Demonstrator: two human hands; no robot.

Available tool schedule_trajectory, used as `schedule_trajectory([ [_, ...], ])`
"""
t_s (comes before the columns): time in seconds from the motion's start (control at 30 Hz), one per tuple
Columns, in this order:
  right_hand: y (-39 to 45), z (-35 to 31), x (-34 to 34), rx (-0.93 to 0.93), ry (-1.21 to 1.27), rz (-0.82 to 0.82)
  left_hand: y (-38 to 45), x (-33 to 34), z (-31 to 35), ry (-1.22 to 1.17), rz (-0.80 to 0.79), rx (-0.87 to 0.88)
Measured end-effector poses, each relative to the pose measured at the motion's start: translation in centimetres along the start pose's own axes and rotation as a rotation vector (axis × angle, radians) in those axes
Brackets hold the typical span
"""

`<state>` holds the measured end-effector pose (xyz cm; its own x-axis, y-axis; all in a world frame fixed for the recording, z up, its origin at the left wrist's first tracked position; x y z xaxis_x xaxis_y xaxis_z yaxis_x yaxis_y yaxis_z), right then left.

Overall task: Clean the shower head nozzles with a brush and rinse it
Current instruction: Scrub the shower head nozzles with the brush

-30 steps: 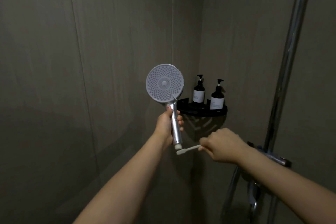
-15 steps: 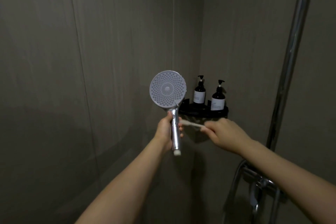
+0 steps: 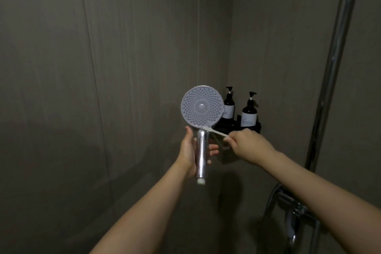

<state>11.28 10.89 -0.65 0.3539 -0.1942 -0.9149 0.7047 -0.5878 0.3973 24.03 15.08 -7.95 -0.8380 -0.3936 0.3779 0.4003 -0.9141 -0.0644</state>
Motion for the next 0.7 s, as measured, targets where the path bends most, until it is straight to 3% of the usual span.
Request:
schedule_trajectory([
  [0.03, 0.0, 0.1, 0.2, 0.013, -0.011, -0.02, 0.0, 0.0, 0.1, 0.001, 0.001, 0.002],
  [0.17, -2.1, 0.1, 2.8, -0.146, -0.12, -0.35, 0.4, -0.6, 0.5, 0.004, 0.019, 0.016],
  [0.23, -1.9, 0.9, 2.1, -0.134, -0.052, -0.282, 0.6, -1.0, 0.4, 0.011, 0.027, 0.021],
  [0.33, -0.7, 1.3, 0.9, -0.015, 0.093, -0.022, 0.9, -0.7, 0.1, 0.028, 0.039, 0.018],
  [0.37, -0.5, 1.2, 1.0, 0.014, 0.093, -0.018, 0.9, -0.4, 0.1, 0.037, 0.038, 0.017],
  [0.5, -0.9, 0.6, 2.0, -0.008, 0.135, -0.308, 0.9, -0.1, -0.3, 0.072, 0.046, 0.017],
  [0.57, 0.1, 1.2, -0.5, 0.059, 0.289, -0.152, 0.8, 0.1, -0.5, 0.113, 0.055, 0.02],
  [0.63, 1.4, 2.9, -3.6, 0.182, 0.37, 0.154, 0.6, 0.6, -0.6, 0.156, 0.055, 0.025],
  [0.7, 2.0, 3.4, -4.6, 0.254, 0.296, 0.226, 0.5, 1.1, -0.8, 0.176, 0.052, 0.04],
])
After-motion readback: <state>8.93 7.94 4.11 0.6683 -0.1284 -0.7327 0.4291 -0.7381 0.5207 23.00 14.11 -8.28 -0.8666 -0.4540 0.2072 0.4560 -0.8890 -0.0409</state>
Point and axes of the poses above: each hand's wrist, its own y-axis towards the middle knuckle, its own x-axis out of the palm, z = x × y, the point moved 6 cm from there along y, towards the middle knuckle, and after that the axes turned 3 degrees about z, right-handed, at the moved point
